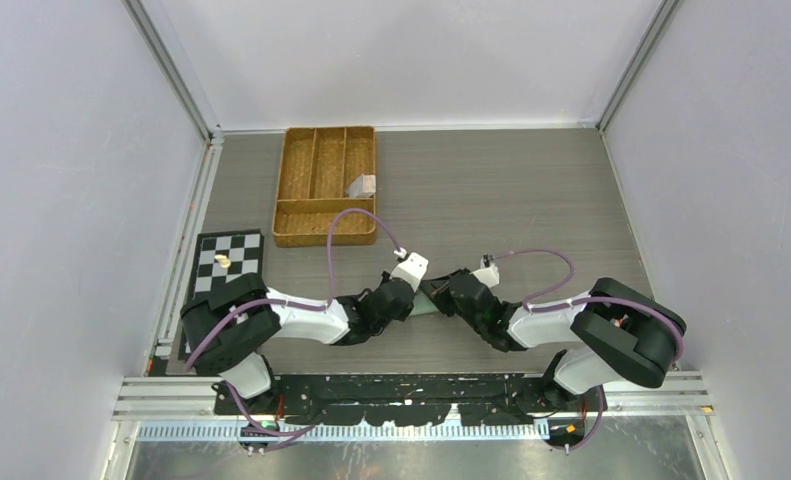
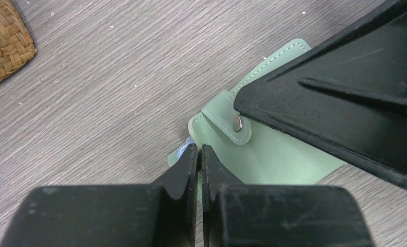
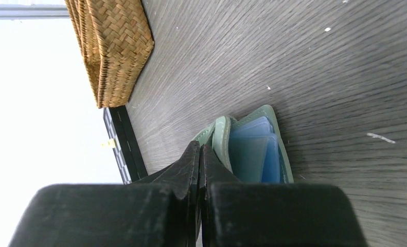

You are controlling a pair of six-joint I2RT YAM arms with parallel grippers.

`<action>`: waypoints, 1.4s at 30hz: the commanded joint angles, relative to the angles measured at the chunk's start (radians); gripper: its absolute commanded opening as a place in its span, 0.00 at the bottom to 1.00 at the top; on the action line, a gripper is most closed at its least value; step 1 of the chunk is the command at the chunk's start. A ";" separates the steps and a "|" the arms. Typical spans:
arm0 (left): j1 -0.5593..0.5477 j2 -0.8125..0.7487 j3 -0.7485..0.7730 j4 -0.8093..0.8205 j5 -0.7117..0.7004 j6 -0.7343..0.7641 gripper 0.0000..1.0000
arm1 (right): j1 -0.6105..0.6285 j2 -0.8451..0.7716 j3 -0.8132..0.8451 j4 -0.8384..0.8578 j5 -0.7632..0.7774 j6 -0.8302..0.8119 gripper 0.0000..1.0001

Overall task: Put the credit cards into the card holder
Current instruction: Open the card holder at the center of the board.

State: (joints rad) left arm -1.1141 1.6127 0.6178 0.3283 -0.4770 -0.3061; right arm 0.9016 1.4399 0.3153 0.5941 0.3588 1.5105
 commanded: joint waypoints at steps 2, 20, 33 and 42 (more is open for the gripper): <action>-0.055 0.076 -0.064 -0.190 0.203 -0.028 0.00 | -0.002 -0.032 0.004 0.122 0.120 0.056 0.01; -0.049 -0.098 0.037 -0.399 0.137 -0.093 0.01 | -0.002 -0.386 -0.003 -0.428 0.115 -0.191 0.19; 0.046 -0.269 0.074 -0.517 0.313 -0.237 0.46 | -0.012 -0.451 -0.005 -0.401 -0.260 -0.351 0.42; 0.104 -0.274 0.016 -0.464 0.412 -0.336 0.50 | -0.014 -0.285 -0.039 -0.199 -0.344 -0.338 0.36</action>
State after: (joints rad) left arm -1.0191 1.3422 0.6559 -0.1646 -0.1047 -0.5869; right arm 0.8928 1.0843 0.2901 0.2562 0.0635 1.1835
